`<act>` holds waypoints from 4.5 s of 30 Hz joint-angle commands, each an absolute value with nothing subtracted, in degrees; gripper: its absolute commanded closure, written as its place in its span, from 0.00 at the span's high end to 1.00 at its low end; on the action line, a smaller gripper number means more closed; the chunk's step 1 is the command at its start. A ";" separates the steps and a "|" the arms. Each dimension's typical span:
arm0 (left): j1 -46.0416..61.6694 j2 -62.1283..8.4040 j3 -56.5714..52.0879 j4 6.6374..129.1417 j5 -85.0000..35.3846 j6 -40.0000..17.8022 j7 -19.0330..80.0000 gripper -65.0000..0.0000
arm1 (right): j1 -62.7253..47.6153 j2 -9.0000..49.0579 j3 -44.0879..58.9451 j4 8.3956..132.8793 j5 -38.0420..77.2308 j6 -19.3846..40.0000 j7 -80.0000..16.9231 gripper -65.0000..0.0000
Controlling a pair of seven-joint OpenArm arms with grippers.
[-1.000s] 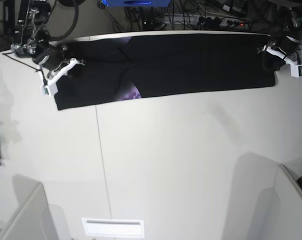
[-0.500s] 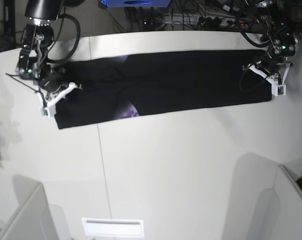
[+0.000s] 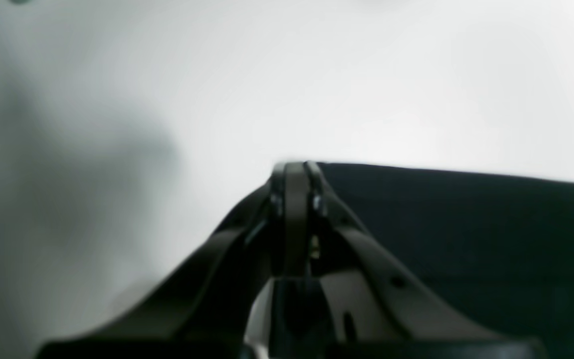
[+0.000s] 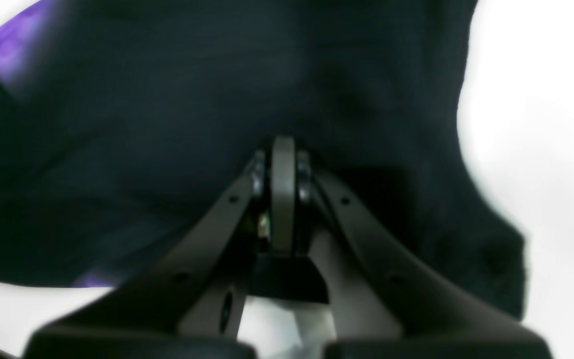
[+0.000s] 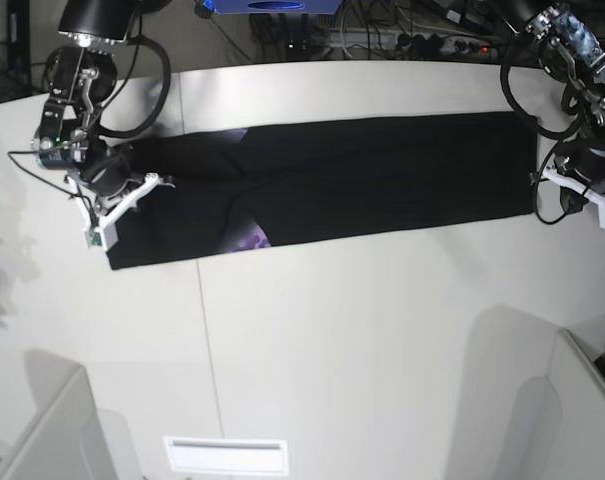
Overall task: Fold the T-shirt properly
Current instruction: 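Release the strip ends and reposition both grippers on the strip ends, then pull the strip ends with both grippers to straighten the strip, then fold the strip end held by the left gripper inward toward the right gripper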
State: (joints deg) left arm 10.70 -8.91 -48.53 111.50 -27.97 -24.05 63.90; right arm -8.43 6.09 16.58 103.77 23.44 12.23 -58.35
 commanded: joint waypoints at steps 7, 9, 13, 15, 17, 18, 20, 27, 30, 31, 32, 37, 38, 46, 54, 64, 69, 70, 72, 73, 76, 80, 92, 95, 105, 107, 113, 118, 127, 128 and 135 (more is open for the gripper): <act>20.53 -10.86 -57.71 111.78 -48.04 -24.48 64.31 0.00 | -10.86 4.97 16.75 113.63 24.22 19.82 -57.10 0.00; 22.55 -10.95 -59.74 111.78 -49.19 -24.48 64.22 0.00 | -11.03 4.97 16.75 113.63 24.22 19.91 -57.10 0.00; 25.10 -10.86 -61.32 111.60 -49.45 -24.57 64.22 0.53 | -12.09 4.97 16.75 113.63 24.22 20.18 -57.10 0.00; 25.80 -10.77 -61.05 111.43 -49.36 -24.84 64.13 0.77 | -12.18 4.97 16.75 113.63 24.22 20.18 -57.10 0.00; 25.71 -10.77 -61.05 109.76 -49.36 -27.74 63.87 0.92 | -12.79 4.97 16.75 113.63 24.22 20.18 -57.10 0.00; 25.54 -10.77 -61.05 108.09 -49.36 -30.02 62.99 0.95 | -12.97 4.97 16.75 113.63 24.22 20.18 -57.10 0.00; 25.36 -10.77 -60.88 103.87 -49.27 -32.75 60.79 0.96 | -13.05 4.97 16.75 113.63 24.22 20.18 -57.10 0.00; 25.27 -13.14 -51.65 93.05 -49.27 -33.10 53.67 0.96 | -14.64 4.97 16.75 113.80 24.22 20.18 -57.10 0.00; 25.19 -13.23 -48.84 90.33 -49.27 -33.10 49.45 0.96 | -14.73 4.97 16.75 113.89 24.22 20.18 -57.10 0.00; 25.19 -13.23 -47.78 89.54 -49.27 -33.10 48.75 0.96 | -15.08 4.97 16.75 113.89 24.22 20.18 -57.10 0.00; 24.92 -13.32 -46.90 88.66 -49.27 -33.10 48.13 0.96 | -15.34 4.97 16.75 113.98 24.22 20.18 -57.10 0.00; 21.23 -12.88 -45.41 84.62 -43.47 -33.10 48.04 0.96 | -15.87 4.97 16.75 113.98 24.22 20.18 -57.10 0.00; 20.62 -12.79 -45.41 84.35 -41.19 -33.10 48.04 0.96 | -16.13 4.97 16.75 114.07 24.22 20.18 -57.10 0.00; 19.74 -12.00 -45.41 83.30 -37.32 -33.27 48.04 0.67 | -16.22 4.97 16.75 114.07 24.22 20.18 -57.10 0.00; 19.56 -12.09 -45.41 81.98 -37.23 -33.27 48.04 0.00 | -16.22 4.97 16.75 114.07 24.22 20.18 -57.10 0.00; 17.71 -12.88 -46.02 78.64 -37.05 -33.27 47.87 0.00 | -16.22 4.97 16.75 114.07 24.48 20.26 -57.10 0.00; 18.15 -13.23 -48.48 83.47 -36.97 -33.27 47.87 0.00 | -16.92 5.58 17.10 114.07 33.27 20.26 -57.10 0.00; 18.24 -13.23 -49.45 84.70 -36.97 -33.27 47.87 0.00 | -17.01 5.58 17.10 114.07 34.95 20.26 -57.10 0.00; 18.33 -13.23 -50.59 87.08 -36.97 -33.27 47.87 0.00 | -17.01 5.58 17.19 114.07 36.44 20.26 -57.10 0.00; 18.68 -13.23 -51.03 88.22 -36.97 -33.27 47.96 0.00 | -17.01 5.58 17.10 114.07 36.44 20.26 -57.10 0.00; 20.79 -13.23 -51.21 92.18 -36.88 -33.27 47.96 0.00 | -17.01 5.58 16.92 114.07 36.44 20.26 -57.10 0.00; 23.16 -12.79 -50.86 97.80 -36.88 -33.27 47.96 0.00 | -17.01 5.58 17.10 114.07 36.44 20.26 -57.10 0.00; 25.71 -8.84 -45.23 108.97 -36.88 -33.01 48.22 0.00 | -17.01 5.58 17.10 114.07 36.44 20.26 -57.10 0.00; 26.15 -8.66 -41.98 109.93 -36.88 -33.01 48.22 0.00 | -17.01 5.58 17.19 114.07 36.44 20.26 -57.10 0.00; 25.63 -7.43 -30.81 112.04 -36.88 -27.21 48.04 0.00 | -16.75 5.58 17.19 113.80 36.35 20.00 -57.10 0.00; 25.45 -7.43 -27.74 112.04 -36.88 -26.07 47.96 0.00 | -16.75 5.58 17.19 113.80 36.35 19.91 -57.10 0.00; 24.04 -7.34 -19.03 111.96 -37.05 -22.37 47.96 0.00 | -16.75 5.58 17.19 113.71 36.26 19.82 -57.10 0.00; 22.64 -7.34 -12.97 111.96 -37.32 -19.12 47.87 0.00 | -16.75 5.58 17.19 113.71 36.26 19.82 -57.10 0.00; 21.41 -4.70 -8.04 111.78 -36.97 -17.54 47.96 0.00 | -16.75 6.99 17.19 113.63 36.26 19.82 -57.10 0.00; 21.32 -4.70 -7.25 111.78 -36.97 -17.54 47.96 0.00 | -16.75 7.25 17.27 113.63 36.26 19.82 -57.01 0.00; 20.18 -4.53 -2.86 111.78 -36.97 -16.31 47.96 0.00 | -16.75 7.25 17.27 113.63 36.26 19.82 -57.01 0.00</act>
